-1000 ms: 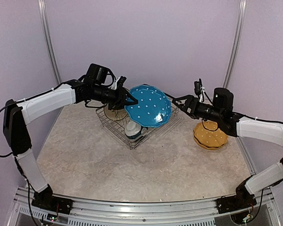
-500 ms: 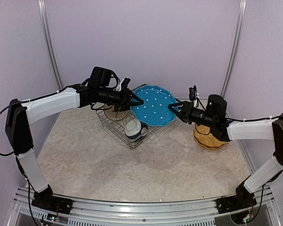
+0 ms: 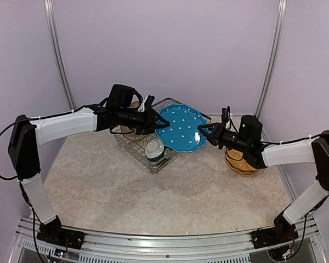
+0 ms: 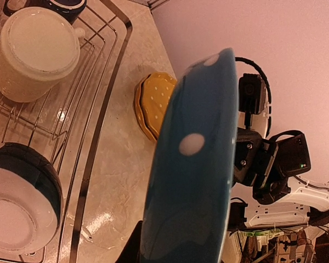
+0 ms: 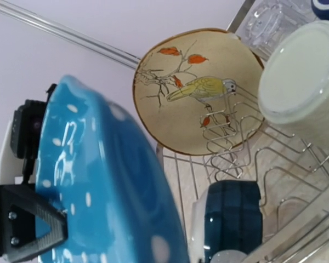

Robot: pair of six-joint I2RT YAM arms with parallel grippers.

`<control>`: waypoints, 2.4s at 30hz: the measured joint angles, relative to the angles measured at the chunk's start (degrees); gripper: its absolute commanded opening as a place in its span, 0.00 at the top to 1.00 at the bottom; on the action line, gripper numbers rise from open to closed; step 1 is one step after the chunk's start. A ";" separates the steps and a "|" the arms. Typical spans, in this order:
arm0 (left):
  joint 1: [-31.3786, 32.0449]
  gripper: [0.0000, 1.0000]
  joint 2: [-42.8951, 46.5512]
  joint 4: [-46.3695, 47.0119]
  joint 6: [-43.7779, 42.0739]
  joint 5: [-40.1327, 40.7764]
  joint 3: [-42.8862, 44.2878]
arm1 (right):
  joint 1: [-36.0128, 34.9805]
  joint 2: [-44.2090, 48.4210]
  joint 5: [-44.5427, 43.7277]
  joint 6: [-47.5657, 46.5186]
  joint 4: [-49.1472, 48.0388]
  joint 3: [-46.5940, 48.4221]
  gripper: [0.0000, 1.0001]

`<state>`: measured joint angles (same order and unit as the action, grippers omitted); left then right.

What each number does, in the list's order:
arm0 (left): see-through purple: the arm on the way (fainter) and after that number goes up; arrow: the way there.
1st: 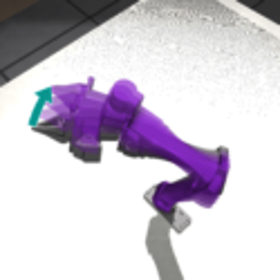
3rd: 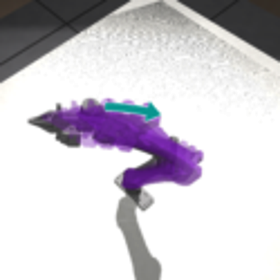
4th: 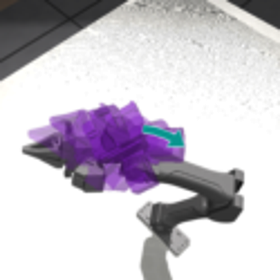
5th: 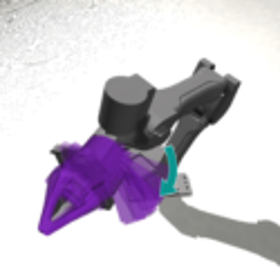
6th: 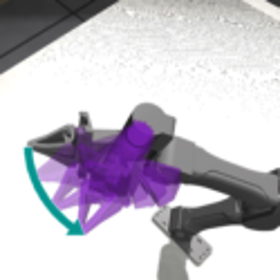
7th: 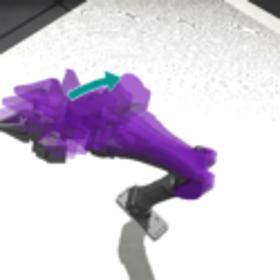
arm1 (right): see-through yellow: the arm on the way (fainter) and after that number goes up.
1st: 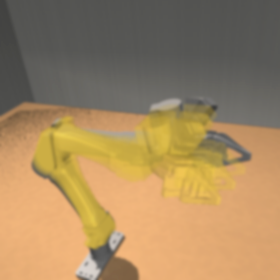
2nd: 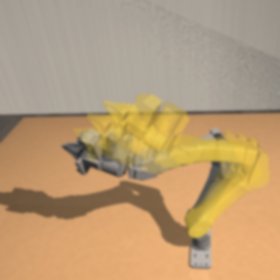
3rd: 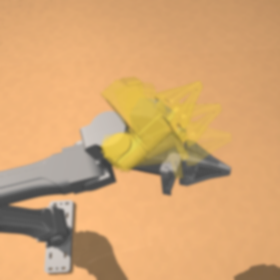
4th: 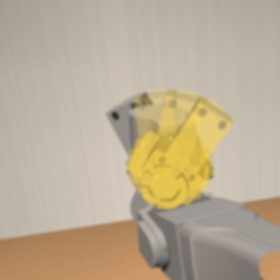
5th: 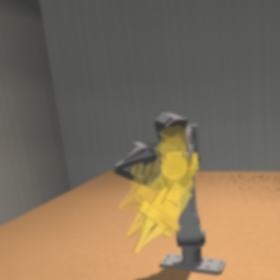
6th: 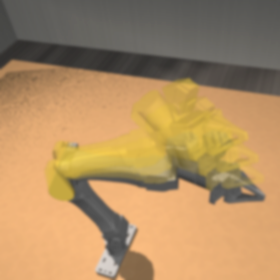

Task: Unload the mixed dishes from the dish rack
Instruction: Pass from the left arm to the right, then place the plate with another plate.

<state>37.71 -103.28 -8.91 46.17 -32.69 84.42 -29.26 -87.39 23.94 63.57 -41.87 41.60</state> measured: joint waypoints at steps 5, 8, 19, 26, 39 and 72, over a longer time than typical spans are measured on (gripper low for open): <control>0.22 0.46 0.02 0.81 0.46 -0.81 0.00 | 0.02 1.40 -0.52 -1.14 0.11 -0.70 1.00; 0.26 0.32 0.31 1.99 1.53 -1.53 0.15 | 0.57 2.01 -0.22 -2.36 0.35 -1.64 1.00; -0.92 0.17 2.82 2.03 0.24 -1.75 0.20 | 10.27 10.93 4.07 -2.58 4.61 -7.39 1.00; -3.28 0.16 5.31 1.38 -0.83 -1.18 -0.28 | 27.32 23.63 7.72 -10.69 24.61 -6.69 1.00; -5.09 0.16 7.30 -0.61 -3.10 -0.15 -1.97 | 46.97 15.50 10.03 -31.98 58.58 2.93 1.00; -6.93 0.16 11.93 0.57 -2.10 -1.55 -7.28 | 48.30 -2.64 8.90 -46.01 64.08 14.16 0.73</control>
<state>30.79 -91.35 -8.34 44.07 -34.24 77.14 19.05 -90.04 32.84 17.56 22.22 55.77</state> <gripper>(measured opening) 0.841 0.187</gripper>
